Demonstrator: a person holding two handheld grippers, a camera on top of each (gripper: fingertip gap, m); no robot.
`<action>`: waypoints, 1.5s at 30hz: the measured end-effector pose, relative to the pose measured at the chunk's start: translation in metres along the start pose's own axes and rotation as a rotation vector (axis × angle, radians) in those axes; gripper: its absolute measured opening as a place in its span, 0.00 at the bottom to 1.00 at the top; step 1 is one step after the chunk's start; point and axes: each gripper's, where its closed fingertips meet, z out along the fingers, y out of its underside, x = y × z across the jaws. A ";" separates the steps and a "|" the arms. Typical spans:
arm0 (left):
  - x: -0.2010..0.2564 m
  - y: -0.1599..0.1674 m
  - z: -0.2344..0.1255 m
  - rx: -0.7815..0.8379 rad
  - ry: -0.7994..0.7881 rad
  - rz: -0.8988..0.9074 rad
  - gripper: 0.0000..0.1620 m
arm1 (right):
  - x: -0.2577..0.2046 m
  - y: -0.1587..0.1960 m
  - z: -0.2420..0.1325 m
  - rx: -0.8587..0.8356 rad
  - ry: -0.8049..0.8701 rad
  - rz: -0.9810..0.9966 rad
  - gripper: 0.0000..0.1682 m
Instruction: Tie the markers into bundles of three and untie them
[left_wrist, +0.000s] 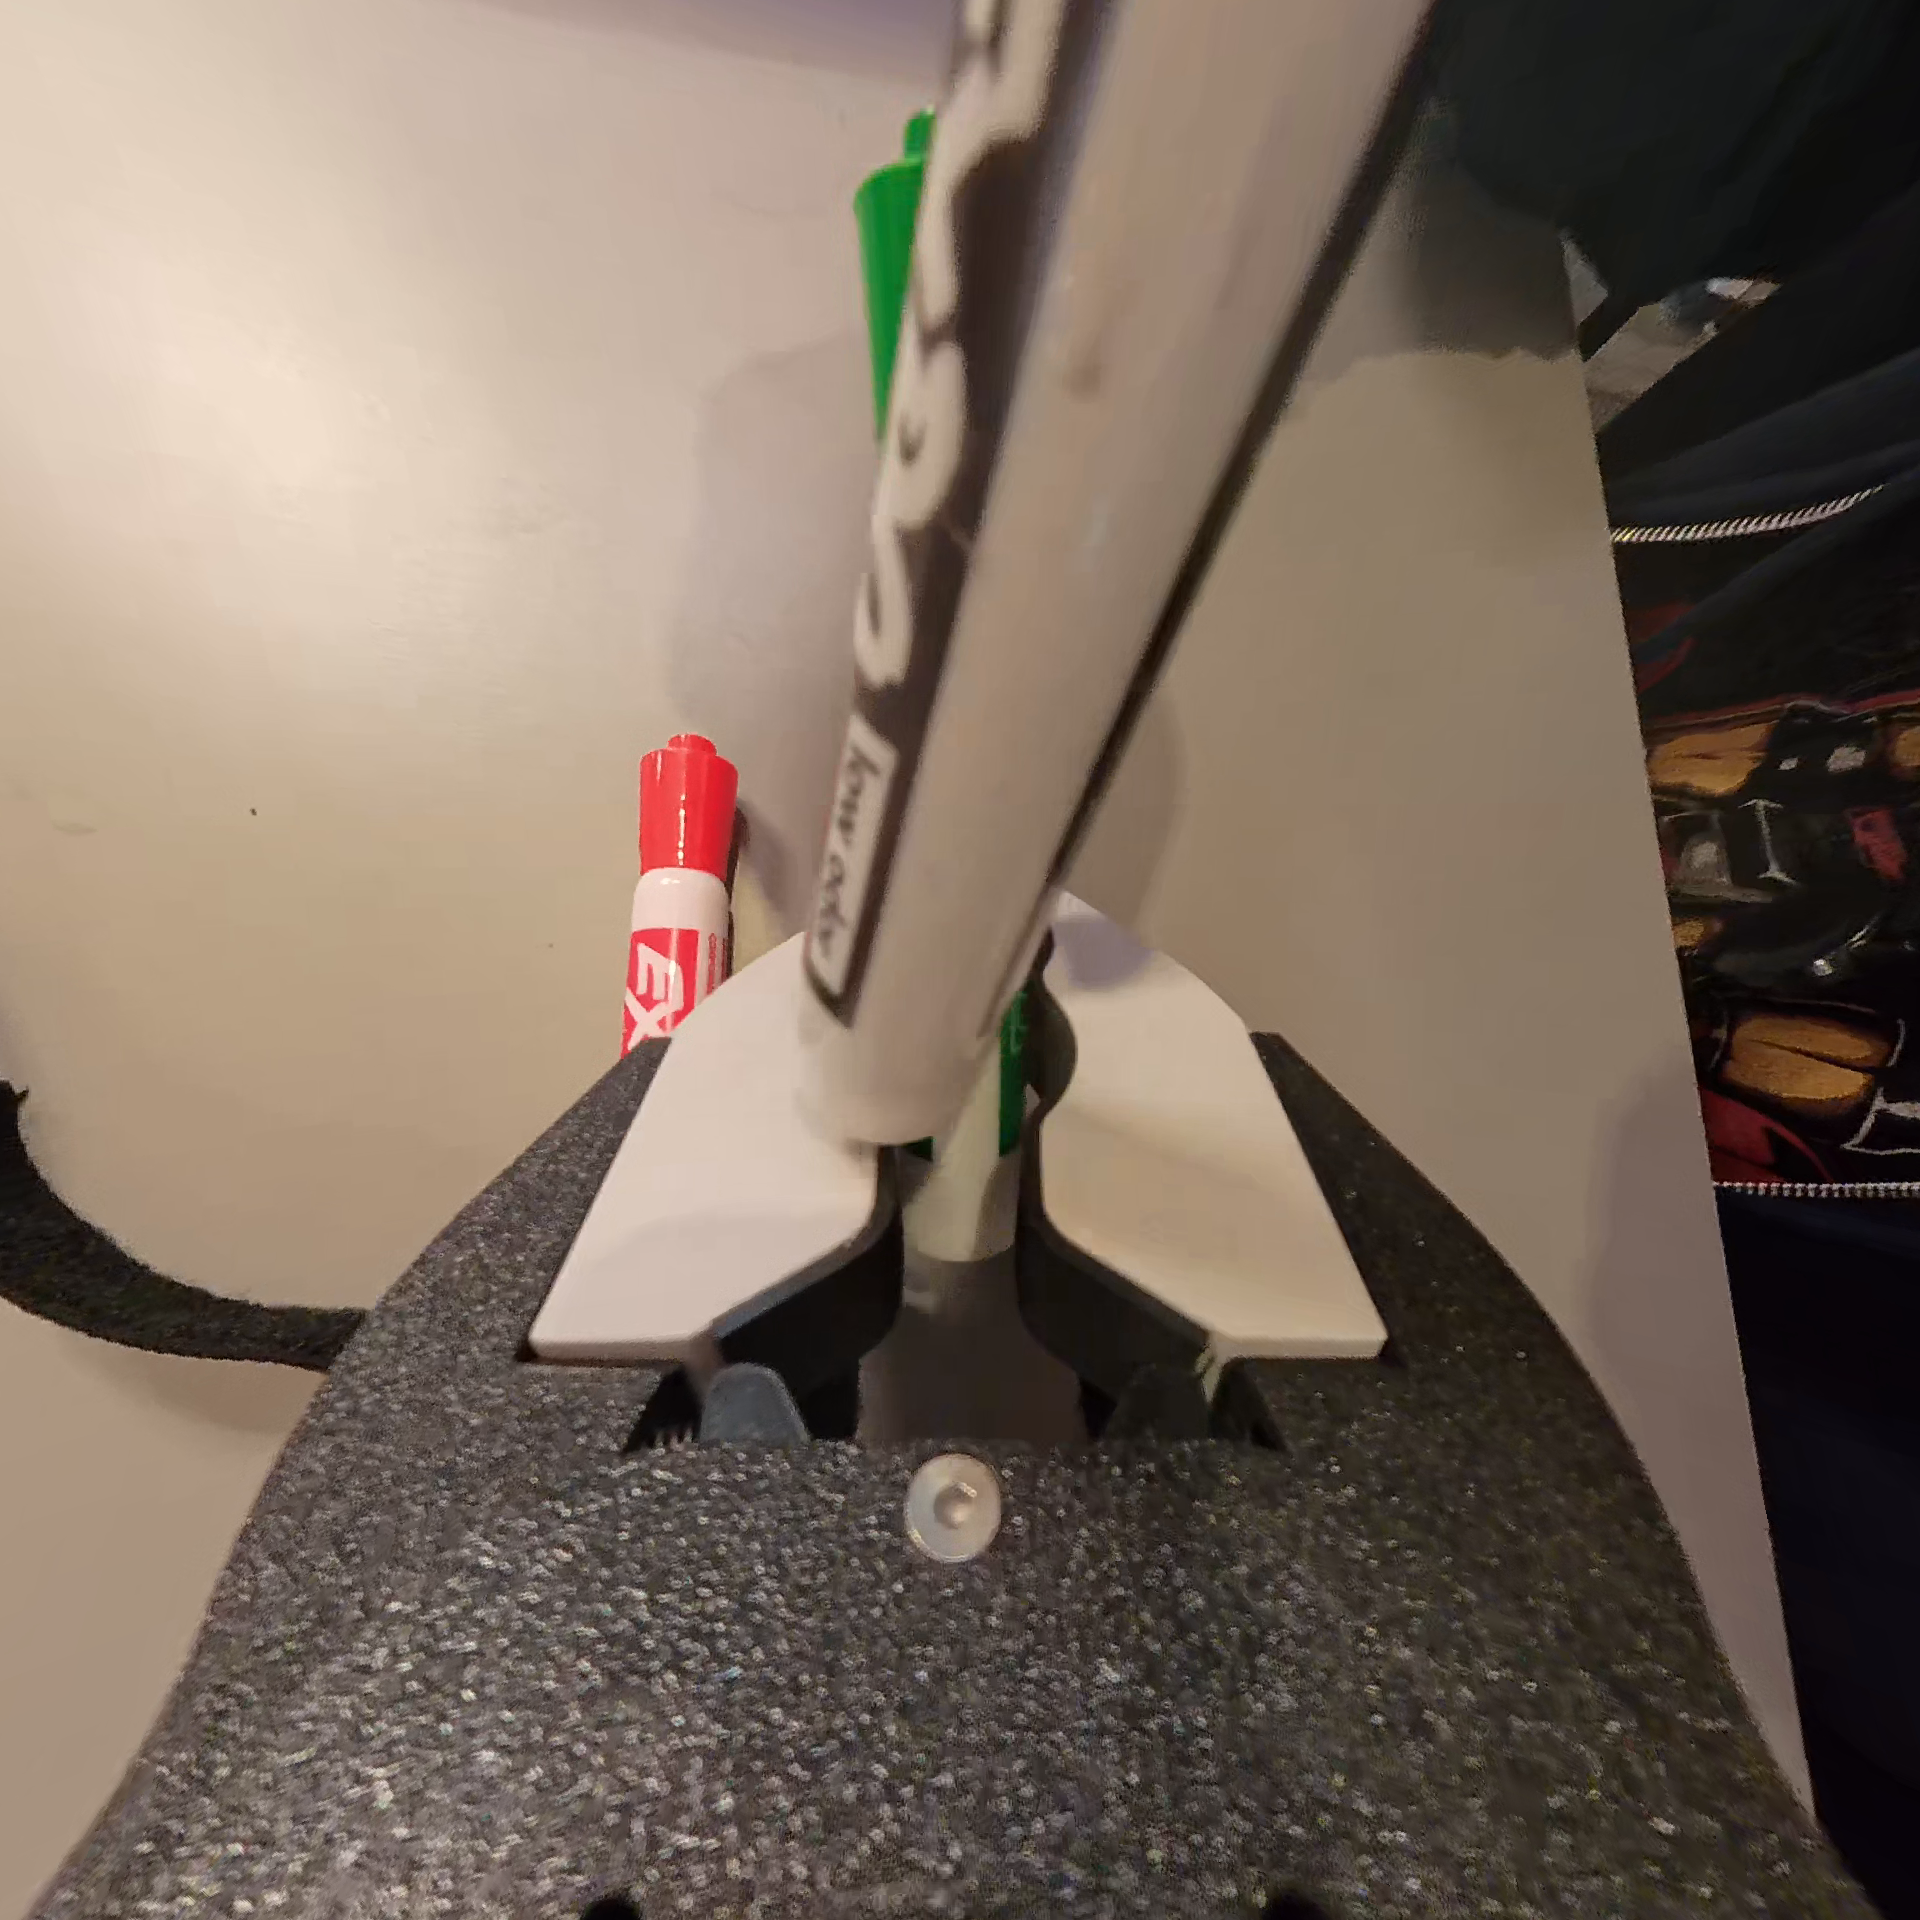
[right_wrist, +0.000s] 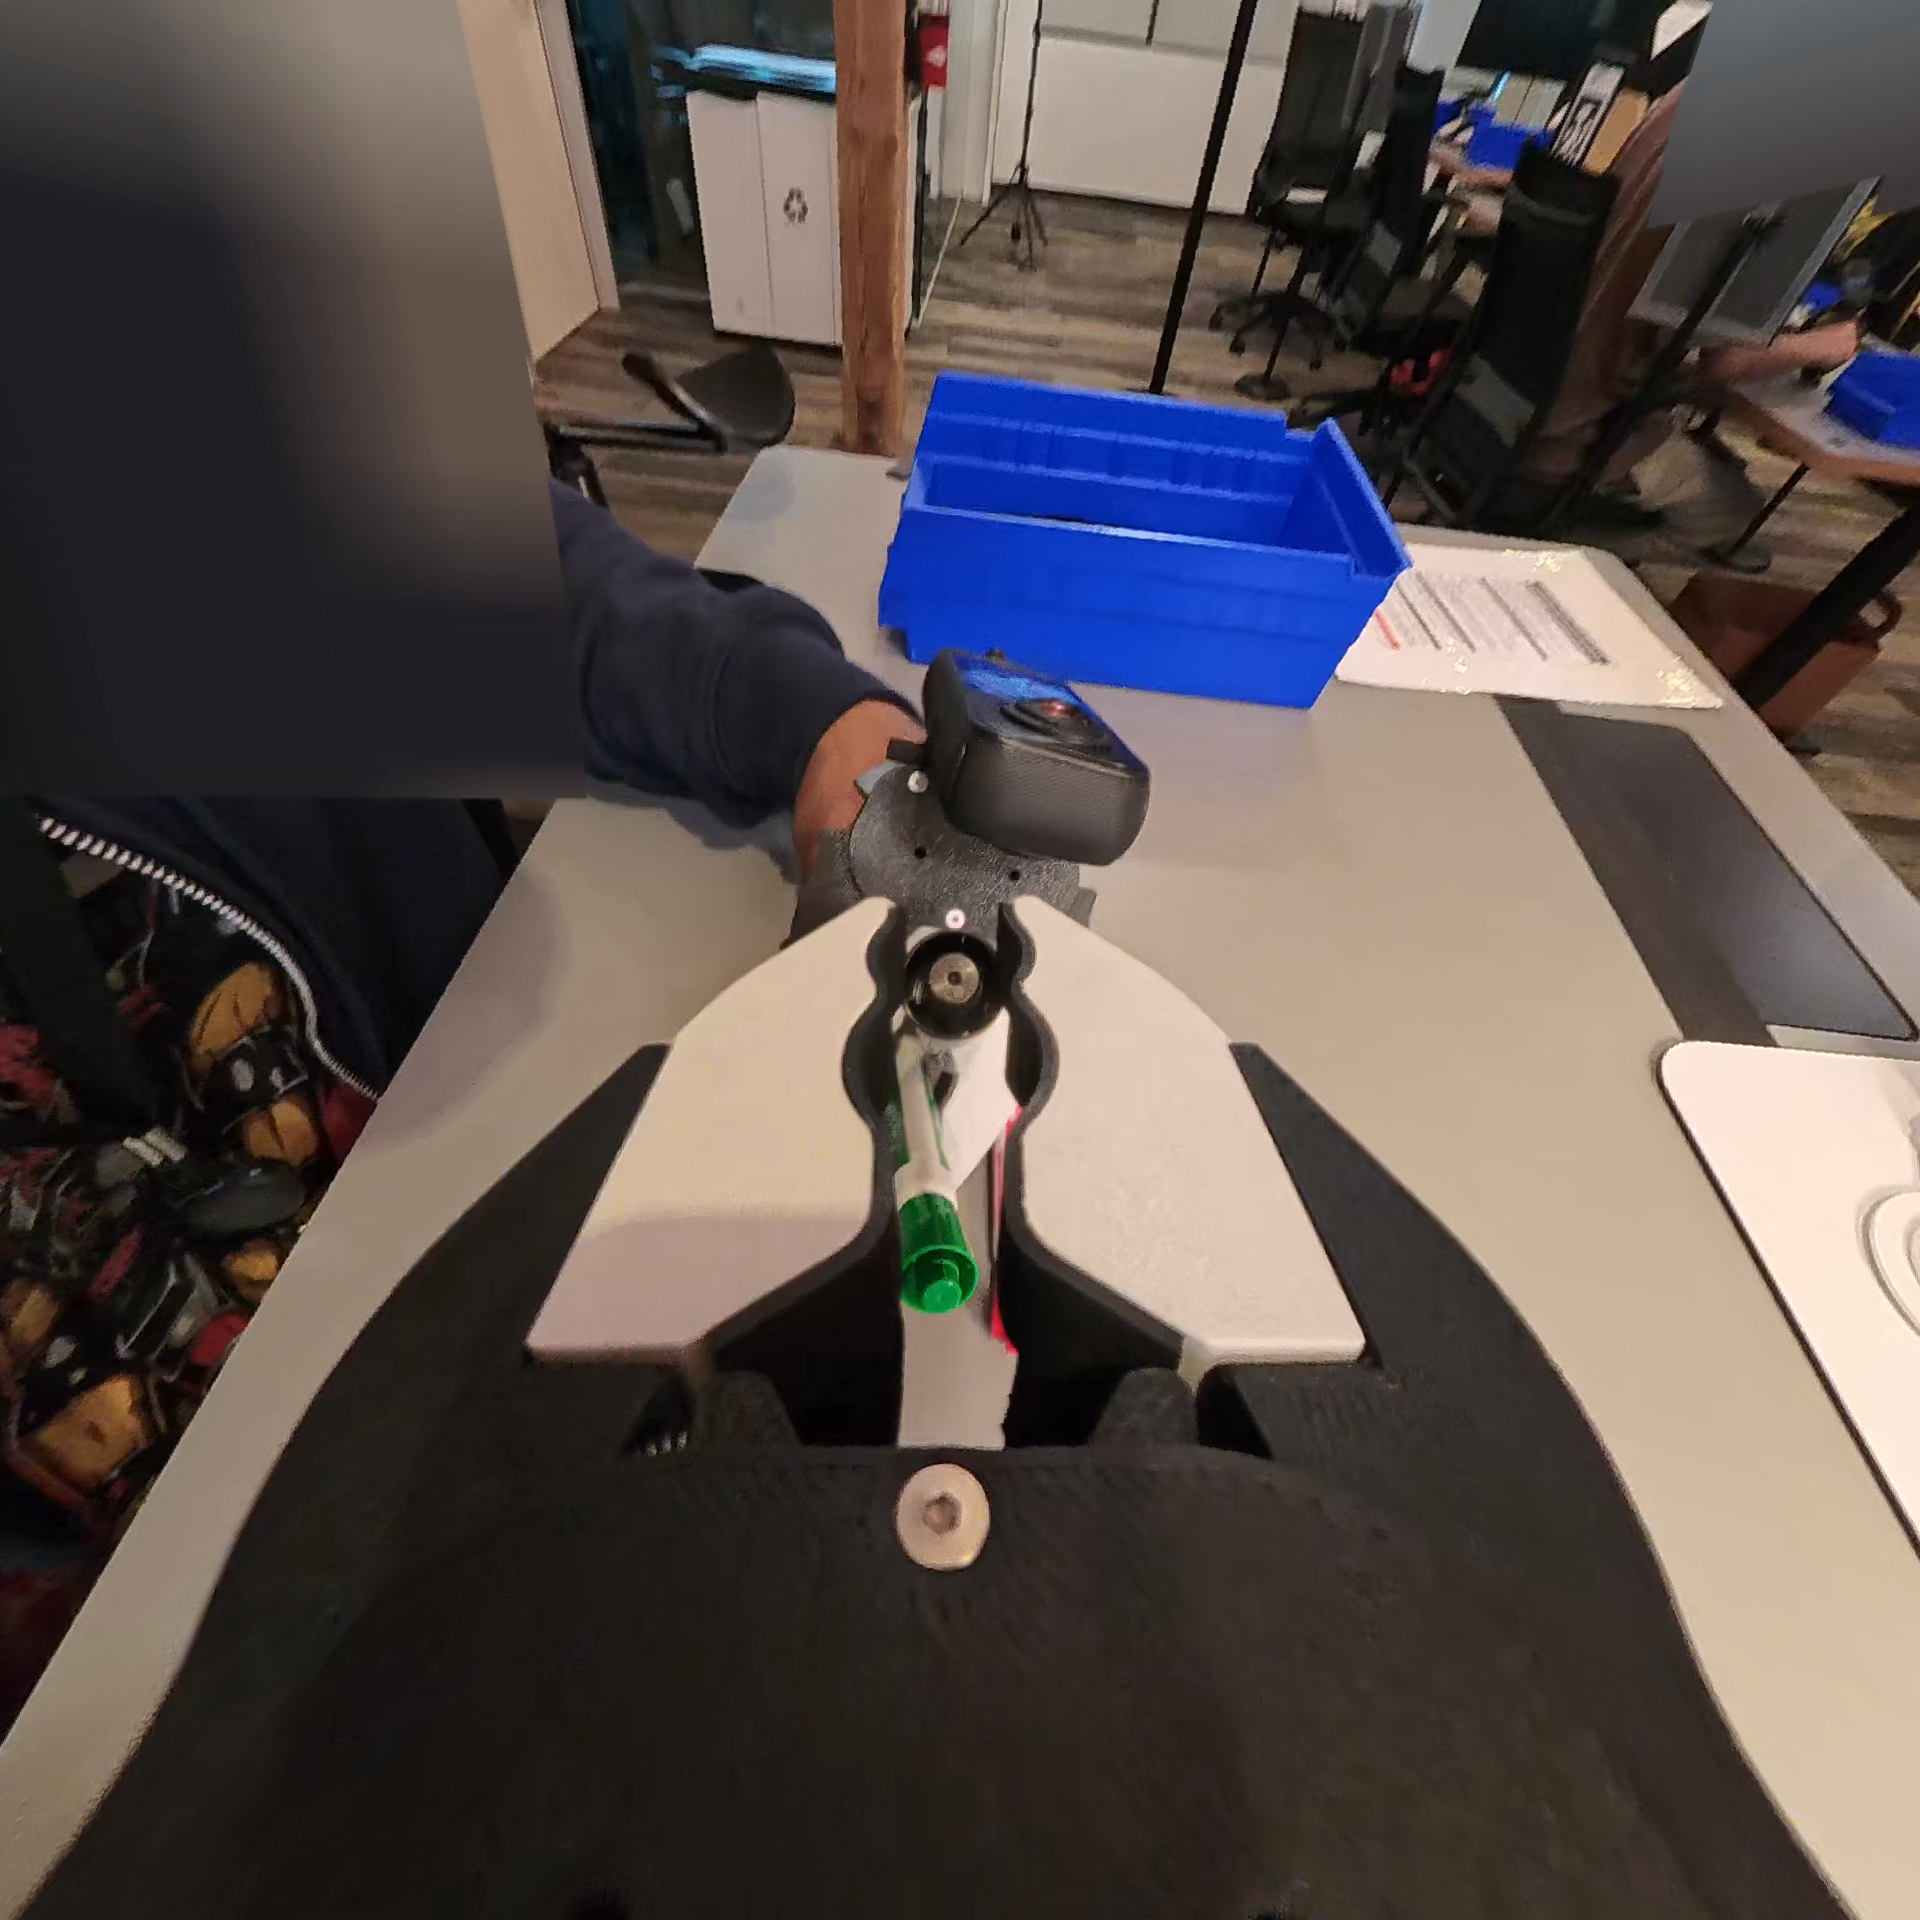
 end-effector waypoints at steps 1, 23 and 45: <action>0.000 -0.002 -0.001 0.012 0.001 0.001 0.12 | 0.003 -0.002 -0.001 0.020 0.011 0.003 0.09; -0.011 -0.007 -0.007 0.061 -0.053 -0.021 0.12 | 0.104 0.161 -0.085 -0.345 0.751 0.430 0.14; -0.023 -0.025 -0.012 0.235 -0.084 -0.072 0.12 | 0.069 0.039 -0.028 0.266 0.439 0.553 0.10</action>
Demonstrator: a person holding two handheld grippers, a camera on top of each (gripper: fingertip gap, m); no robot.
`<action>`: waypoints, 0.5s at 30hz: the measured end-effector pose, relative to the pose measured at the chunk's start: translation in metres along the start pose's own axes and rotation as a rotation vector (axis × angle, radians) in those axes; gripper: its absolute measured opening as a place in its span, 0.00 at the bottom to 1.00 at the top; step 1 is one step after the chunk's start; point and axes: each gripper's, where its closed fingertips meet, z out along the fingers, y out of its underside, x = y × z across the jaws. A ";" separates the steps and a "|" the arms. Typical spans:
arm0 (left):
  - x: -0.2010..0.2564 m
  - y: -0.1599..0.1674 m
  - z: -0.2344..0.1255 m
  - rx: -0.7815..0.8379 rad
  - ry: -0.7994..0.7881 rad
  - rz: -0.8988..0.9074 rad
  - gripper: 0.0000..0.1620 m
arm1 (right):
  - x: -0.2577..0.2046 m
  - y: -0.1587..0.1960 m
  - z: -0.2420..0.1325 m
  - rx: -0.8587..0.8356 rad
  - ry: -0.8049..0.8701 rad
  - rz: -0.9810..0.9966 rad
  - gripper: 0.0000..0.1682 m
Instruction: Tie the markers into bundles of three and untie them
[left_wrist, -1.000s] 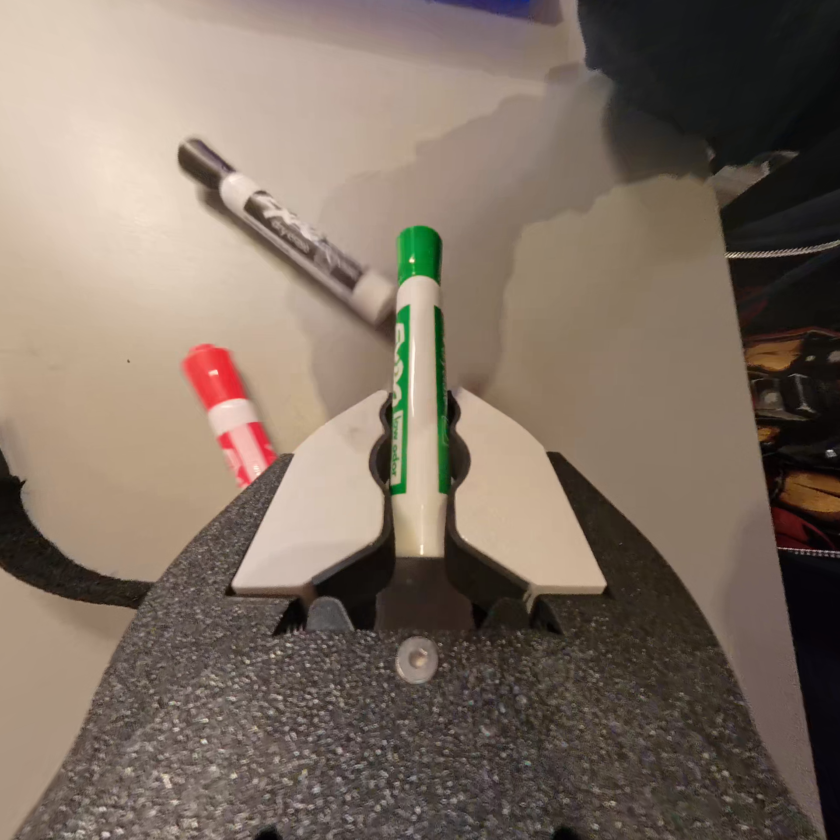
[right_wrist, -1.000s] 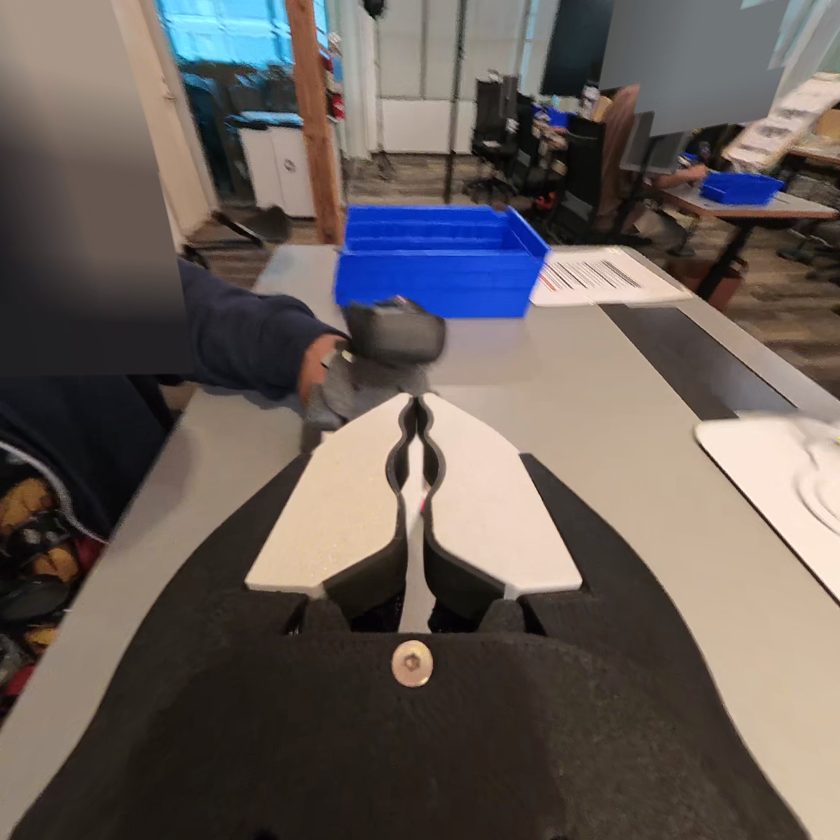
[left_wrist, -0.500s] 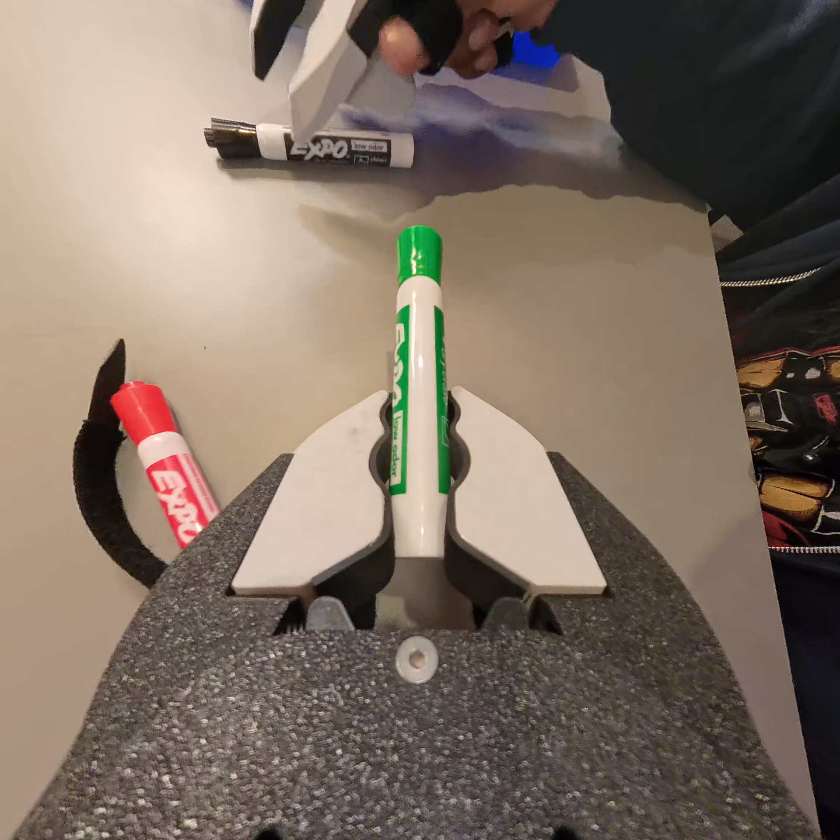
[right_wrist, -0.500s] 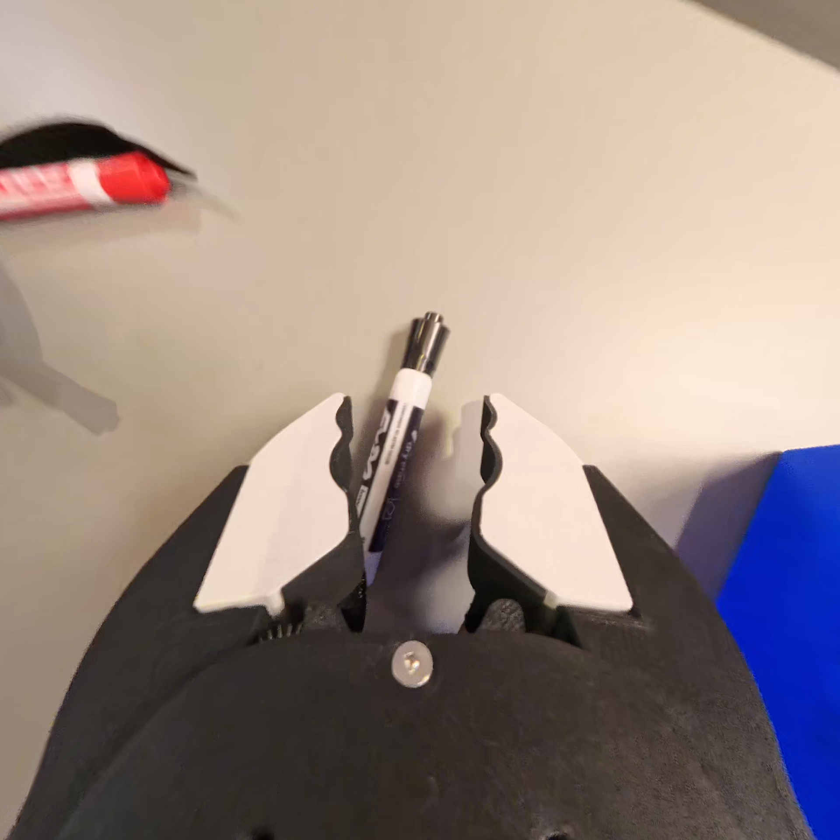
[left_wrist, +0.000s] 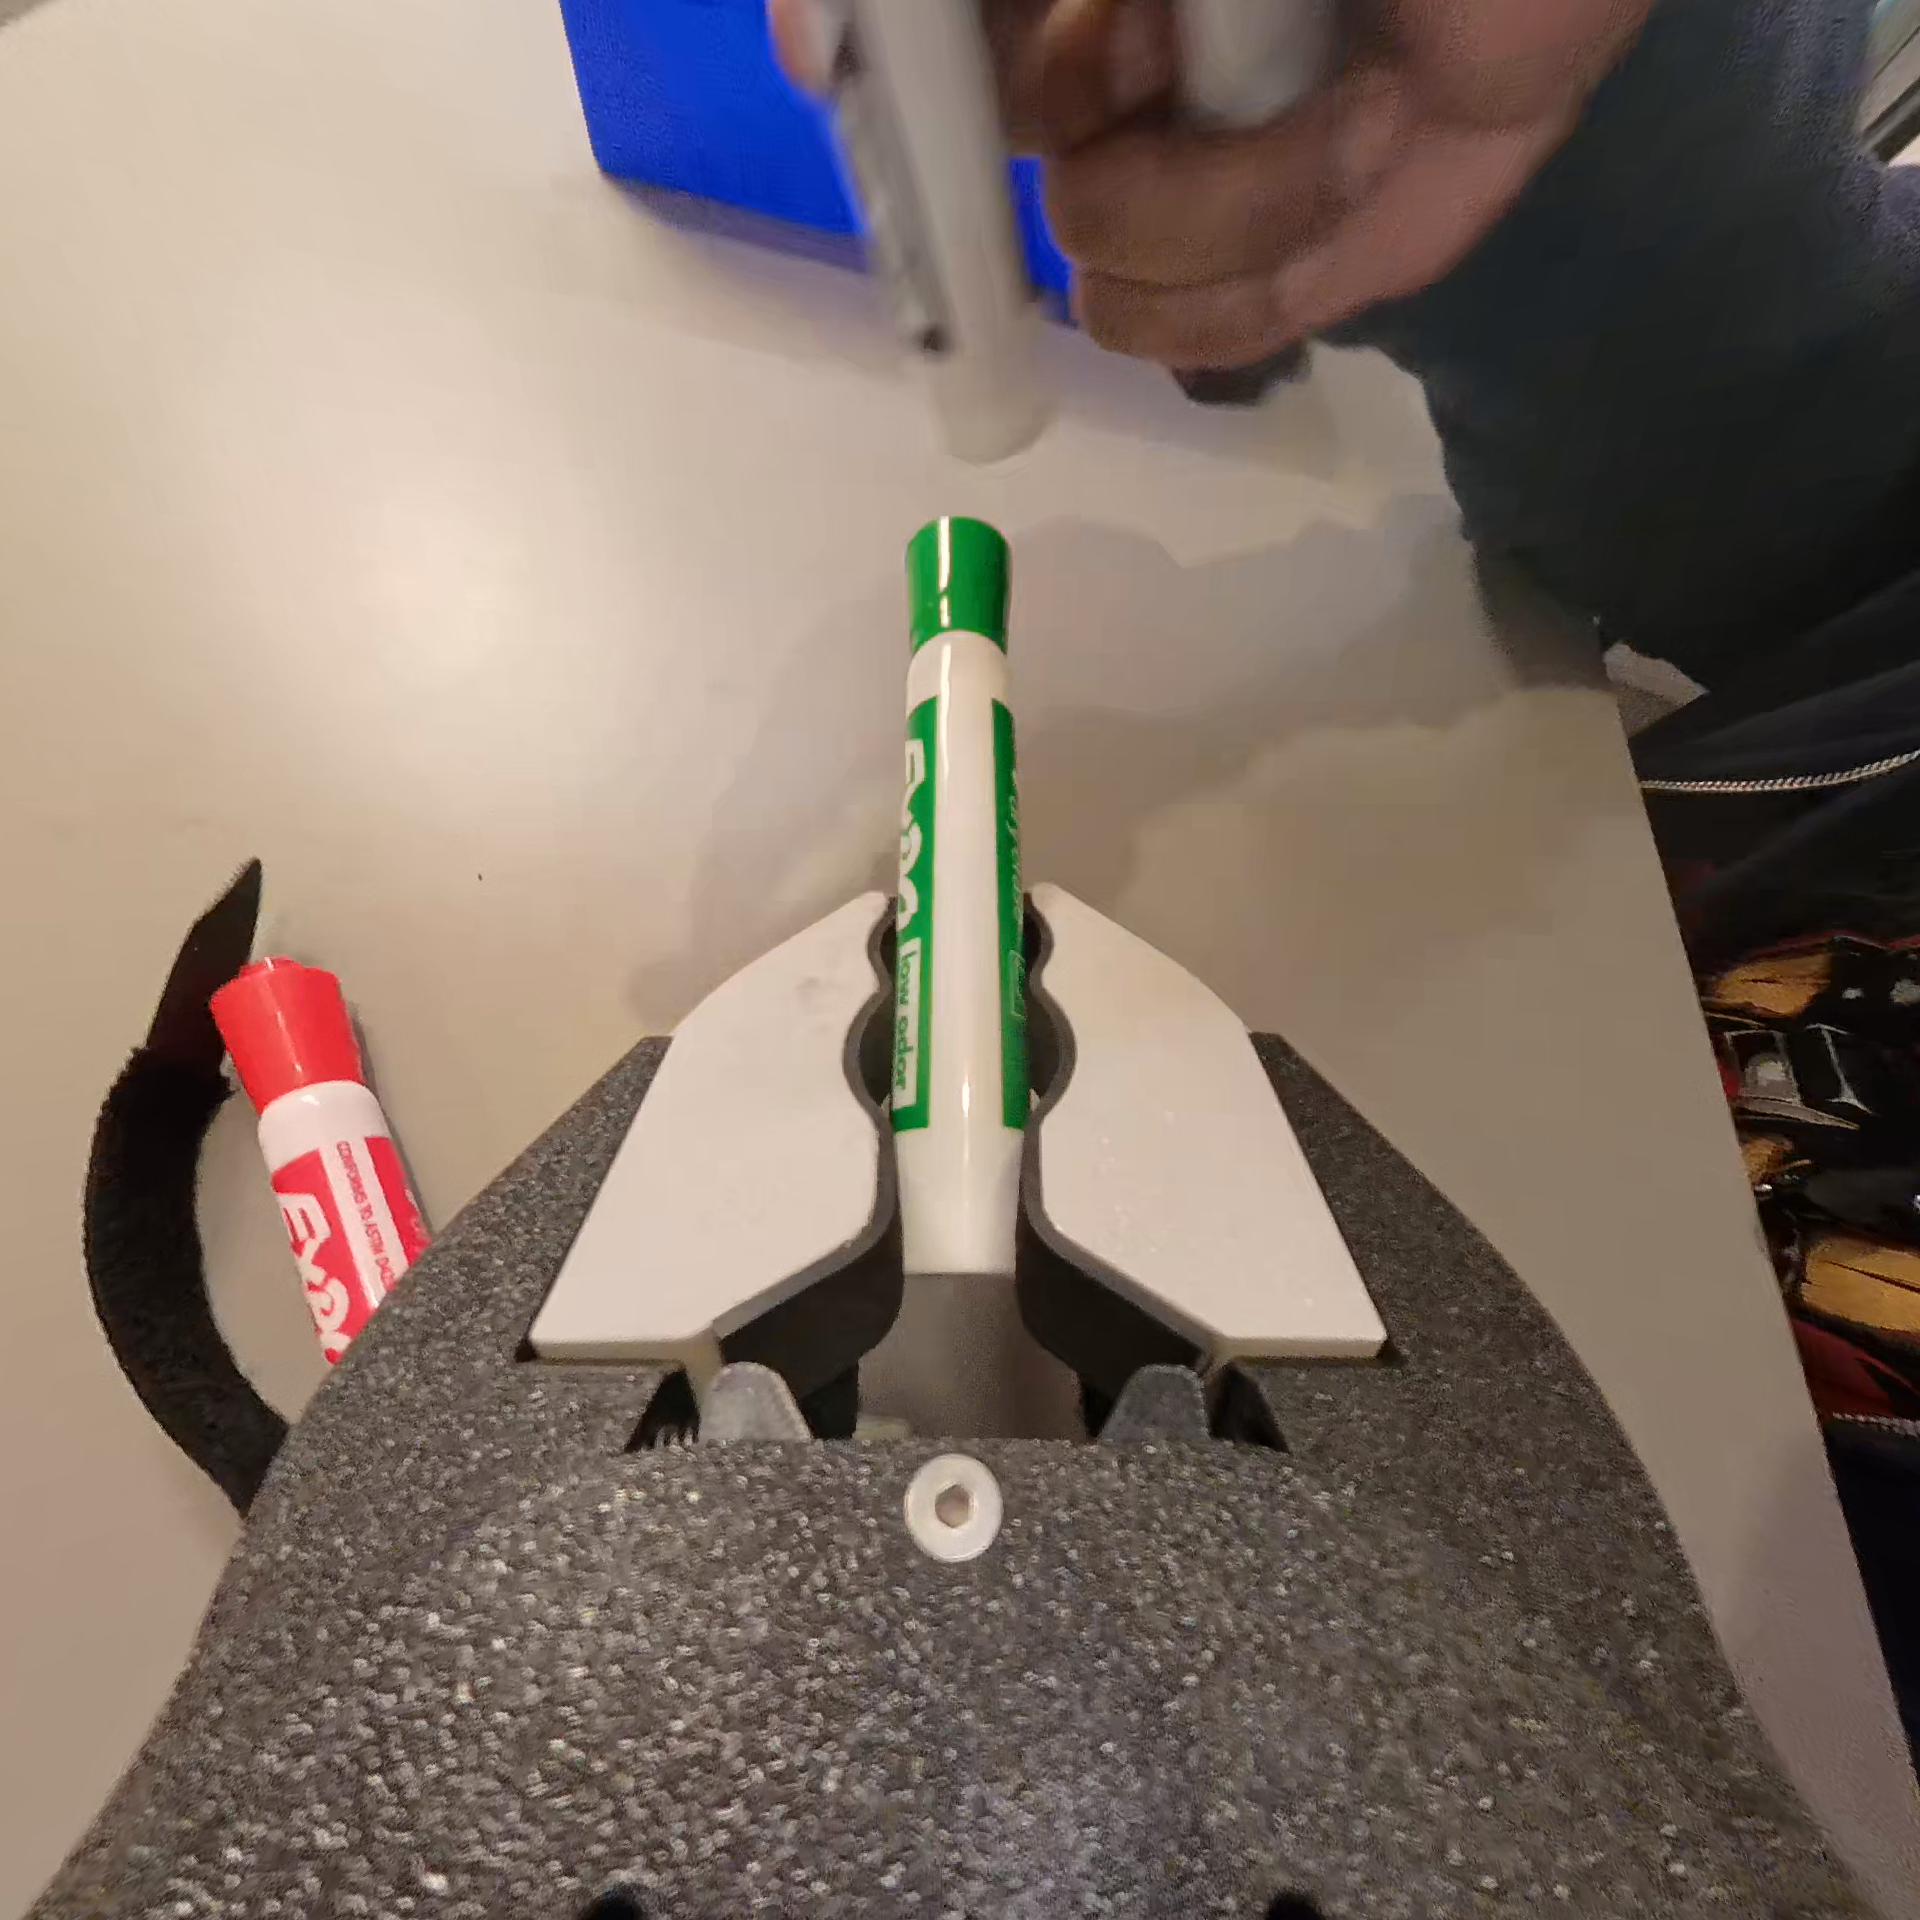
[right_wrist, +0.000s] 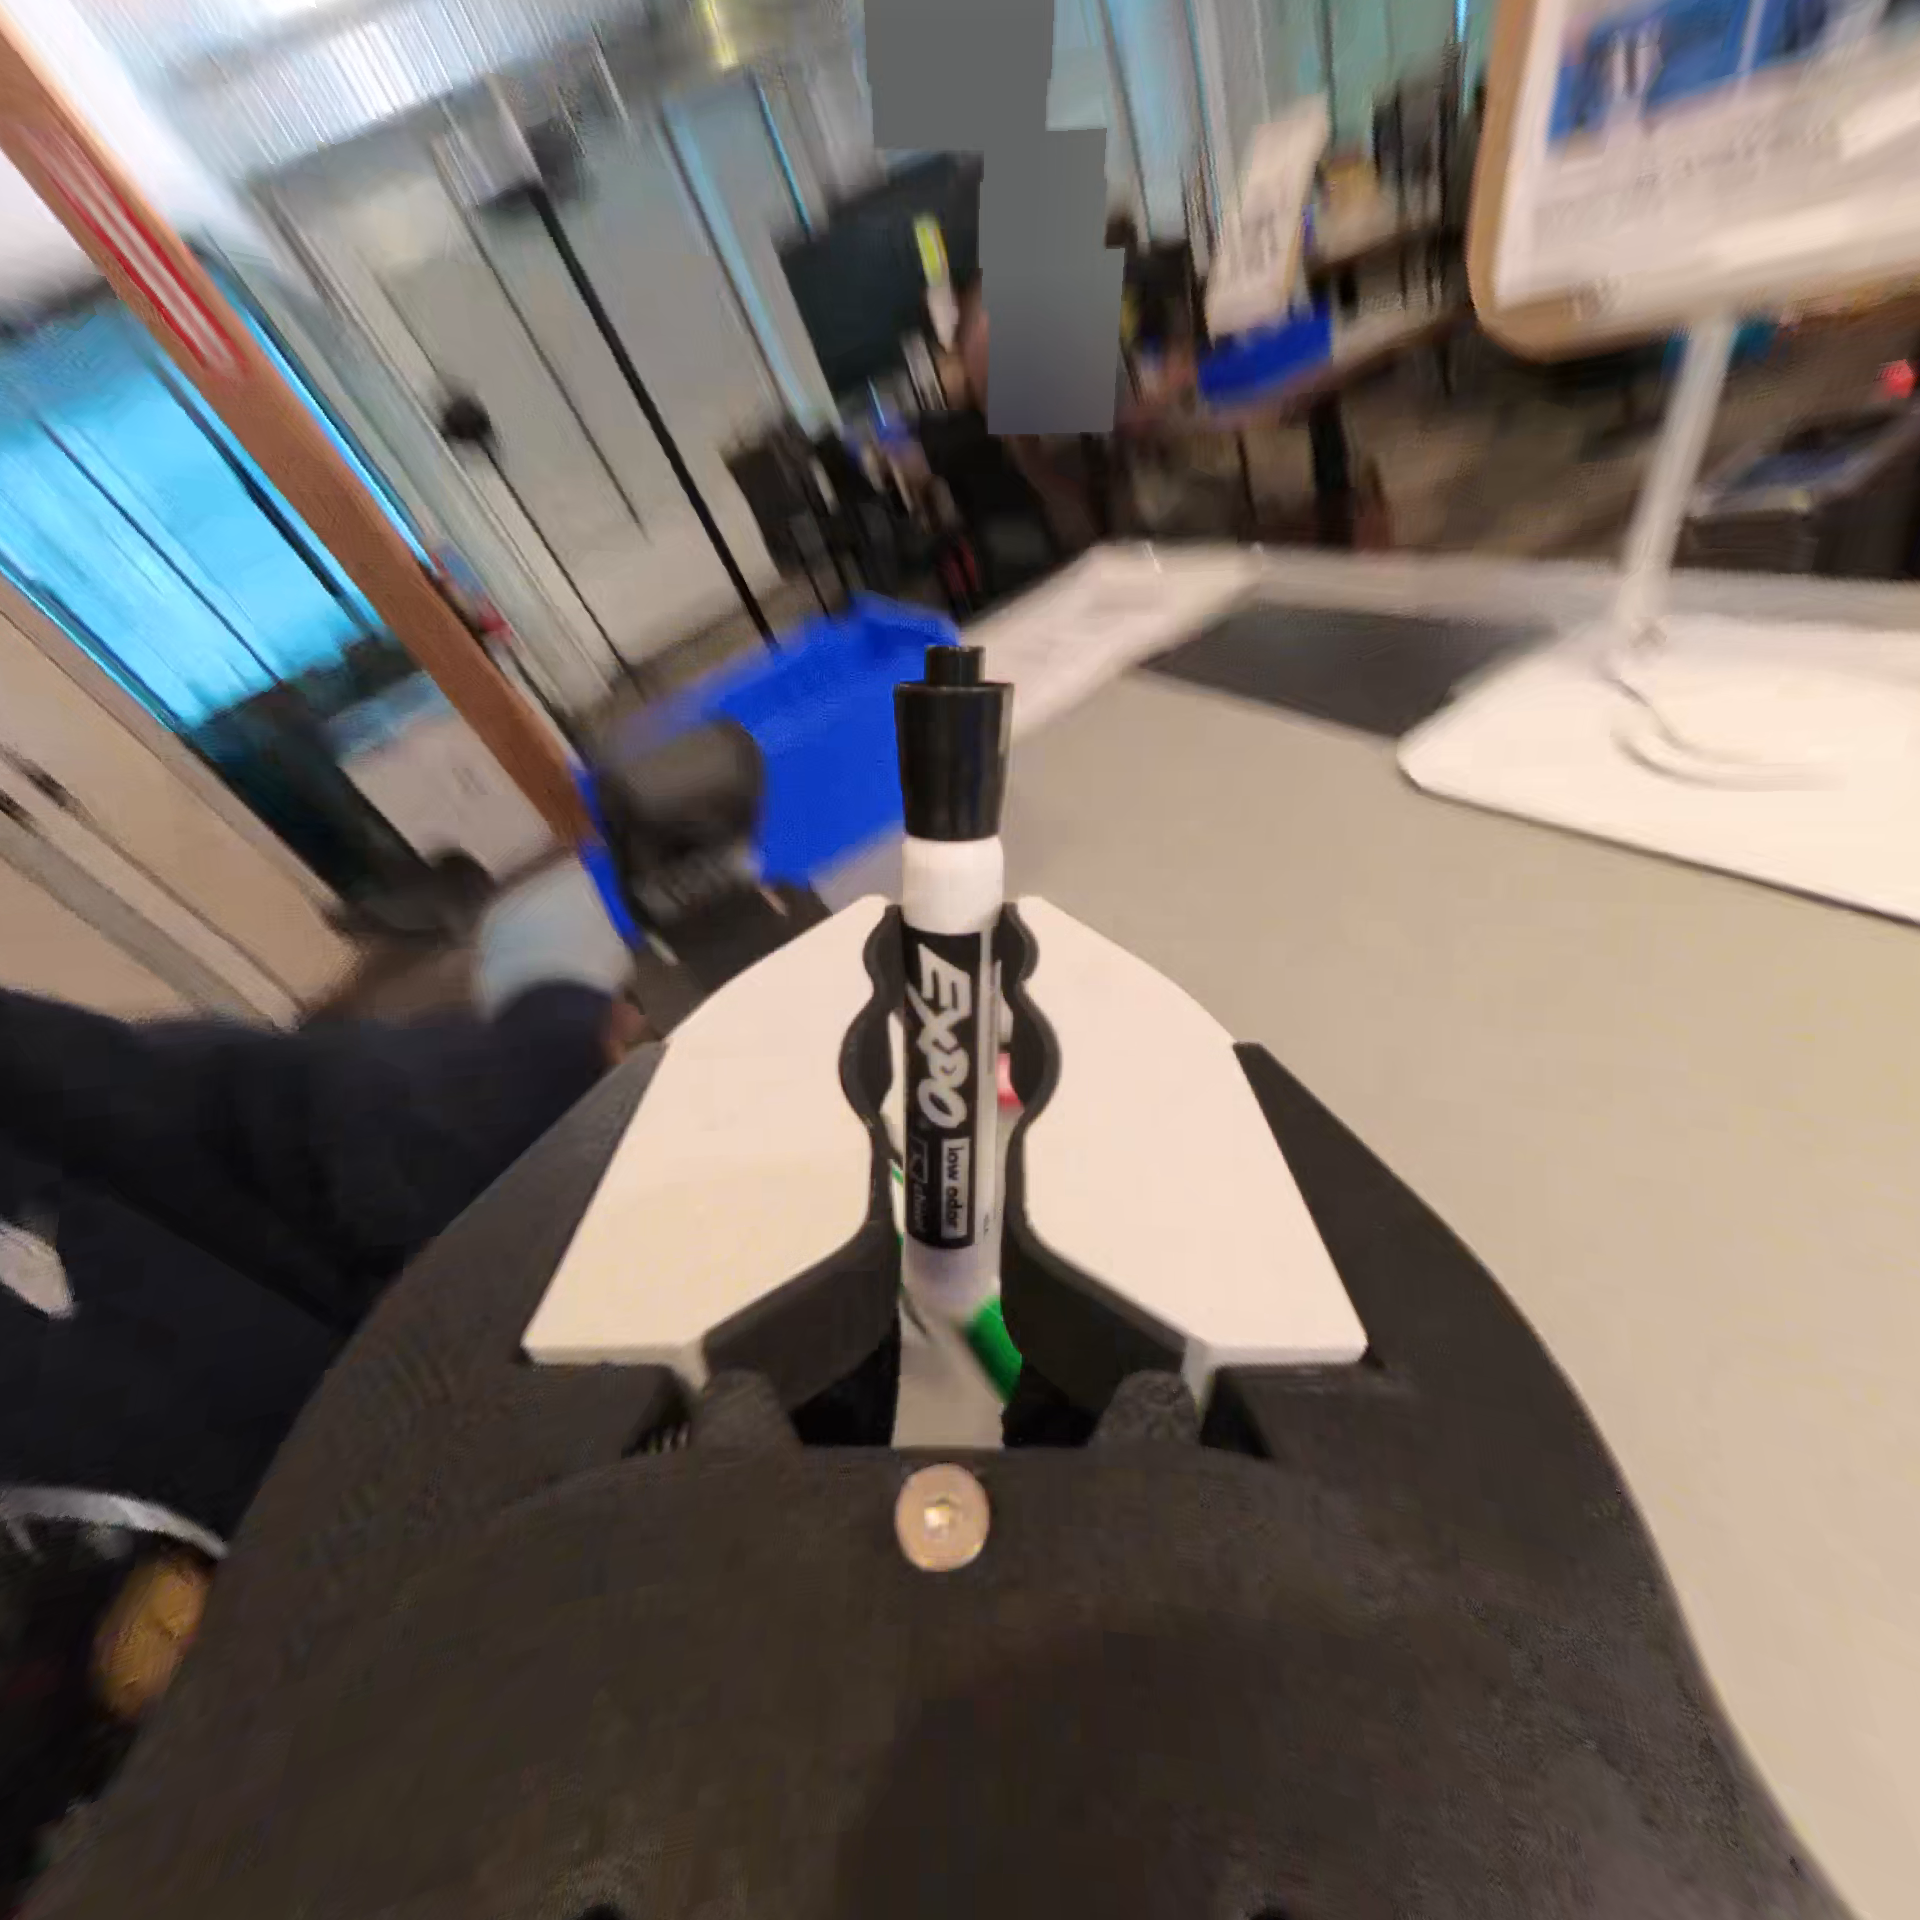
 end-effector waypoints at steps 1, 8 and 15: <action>0.000 -0.003 0.001 0.018 -0.015 0.018 0.12 | -0.019 -0.014 0.004 0.097 -0.032 0.047 0.10; -0.012 -0.020 0.000 0.107 -0.216 0.125 0.13 | -0.046 0.000 0.044 0.318 0.173 0.182 0.11; -0.018 -0.019 0.001 0.114 -0.284 0.140 0.13 | -0.055 -0.001 0.058 0.380 0.231 0.153 0.11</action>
